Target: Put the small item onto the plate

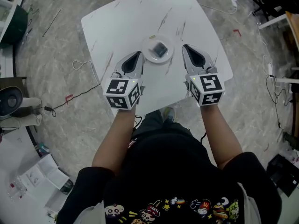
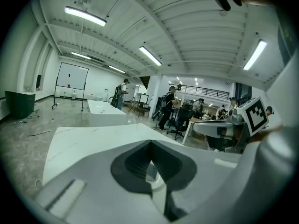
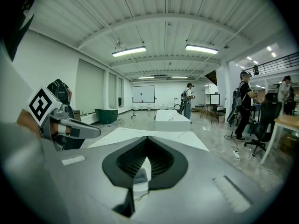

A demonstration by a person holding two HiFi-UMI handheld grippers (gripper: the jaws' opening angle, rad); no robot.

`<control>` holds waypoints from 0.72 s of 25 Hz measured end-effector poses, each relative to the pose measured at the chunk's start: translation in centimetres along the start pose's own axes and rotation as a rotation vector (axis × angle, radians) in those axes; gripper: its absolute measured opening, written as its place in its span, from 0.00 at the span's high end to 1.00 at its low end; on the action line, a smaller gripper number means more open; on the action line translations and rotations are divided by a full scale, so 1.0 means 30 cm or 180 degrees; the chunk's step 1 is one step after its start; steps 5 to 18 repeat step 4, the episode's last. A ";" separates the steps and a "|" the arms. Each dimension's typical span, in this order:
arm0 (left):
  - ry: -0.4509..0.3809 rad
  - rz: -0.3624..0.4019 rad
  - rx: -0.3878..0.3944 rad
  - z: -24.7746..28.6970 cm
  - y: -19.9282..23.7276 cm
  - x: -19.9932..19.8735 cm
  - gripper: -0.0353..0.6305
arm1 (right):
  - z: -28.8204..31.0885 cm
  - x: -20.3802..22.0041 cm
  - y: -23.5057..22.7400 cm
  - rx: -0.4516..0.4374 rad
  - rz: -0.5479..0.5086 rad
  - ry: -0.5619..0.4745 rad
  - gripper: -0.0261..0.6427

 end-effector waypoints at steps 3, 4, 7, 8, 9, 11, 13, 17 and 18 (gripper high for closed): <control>-0.0051 0.0013 0.0017 -0.002 -0.003 -0.008 0.95 | -0.005 -0.010 0.002 0.0045 0.0009 -0.0057 0.93; -0.0070 0.0019 0.0021 -0.003 -0.003 -0.011 0.95 | -0.006 -0.013 0.002 0.0057 0.0012 -0.0074 0.93; -0.0070 0.0019 0.0021 -0.003 -0.003 -0.011 0.95 | -0.006 -0.013 0.002 0.0057 0.0012 -0.0074 0.93; -0.0070 0.0019 0.0021 -0.003 -0.003 -0.011 0.95 | -0.006 -0.013 0.002 0.0057 0.0012 -0.0074 0.93; -0.0070 0.0019 0.0021 -0.003 -0.003 -0.011 0.95 | -0.006 -0.013 0.002 0.0057 0.0012 -0.0074 0.93; -0.0070 0.0019 0.0021 -0.003 -0.003 -0.011 0.95 | -0.006 -0.013 0.002 0.0057 0.0012 -0.0074 0.93; -0.0070 0.0019 0.0021 -0.003 -0.003 -0.011 0.95 | -0.006 -0.013 0.002 0.0057 0.0012 -0.0074 0.93; -0.0070 0.0019 0.0021 -0.003 -0.003 -0.011 0.95 | -0.006 -0.013 0.002 0.0057 0.0012 -0.0074 0.93; -0.0070 0.0019 0.0021 -0.003 -0.003 -0.011 0.95 | -0.006 -0.013 0.002 0.0057 0.0012 -0.0074 0.93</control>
Point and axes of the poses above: the fingertips, and each gripper's own axes: z forward along the fingers, y to its left, x out of its underside, the point moved 10 cm from there along -z, backward along the fingers, and after that the axes turned 4 degrees about -y, right-handed, at the moved point
